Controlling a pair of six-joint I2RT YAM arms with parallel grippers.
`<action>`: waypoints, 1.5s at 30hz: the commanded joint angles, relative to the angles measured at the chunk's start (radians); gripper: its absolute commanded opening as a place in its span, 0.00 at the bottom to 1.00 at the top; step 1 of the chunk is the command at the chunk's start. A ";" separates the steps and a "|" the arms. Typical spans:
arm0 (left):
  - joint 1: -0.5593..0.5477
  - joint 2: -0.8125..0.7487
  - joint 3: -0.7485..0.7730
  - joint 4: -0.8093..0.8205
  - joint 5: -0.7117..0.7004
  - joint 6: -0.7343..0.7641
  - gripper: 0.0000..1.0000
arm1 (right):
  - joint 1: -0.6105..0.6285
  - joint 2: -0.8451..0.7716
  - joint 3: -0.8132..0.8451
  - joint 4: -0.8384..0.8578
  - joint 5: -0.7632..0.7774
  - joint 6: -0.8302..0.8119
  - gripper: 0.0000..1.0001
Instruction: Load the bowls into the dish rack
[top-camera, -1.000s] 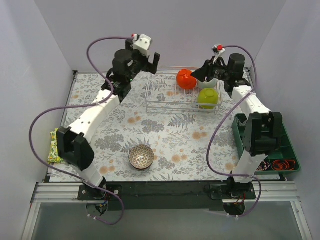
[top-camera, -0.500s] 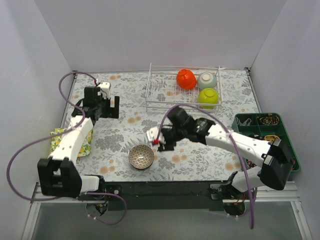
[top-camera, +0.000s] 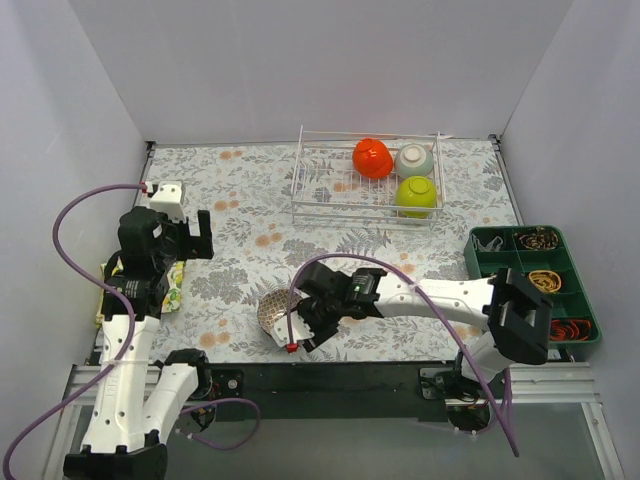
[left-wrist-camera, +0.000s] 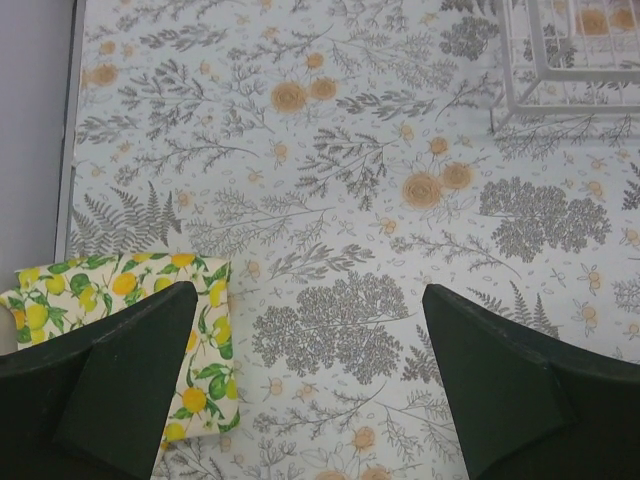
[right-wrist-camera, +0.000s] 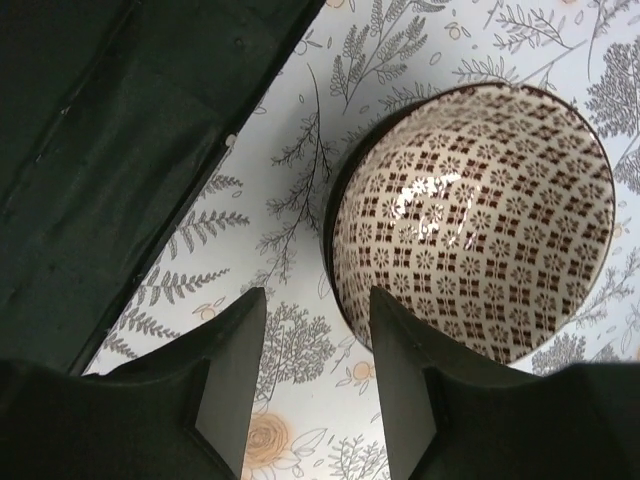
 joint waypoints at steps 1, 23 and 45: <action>0.006 -0.007 0.032 -0.070 0.007 0.014 0.98 | 0.027 0.049 0.089 0.028 0.021 -0.034 0.52; 0.058 -0.012 0.026 -0.038 0.046 -0.021 0.98 | 0.045 0.091 0.103 -0.012 0.028 -0.047 0.23; 0.165 -0.024 0.067 -0.067 0.150 -0.067 0.98 | 0.044 0.043 0.064 0.016 0.052 -0.057 0.01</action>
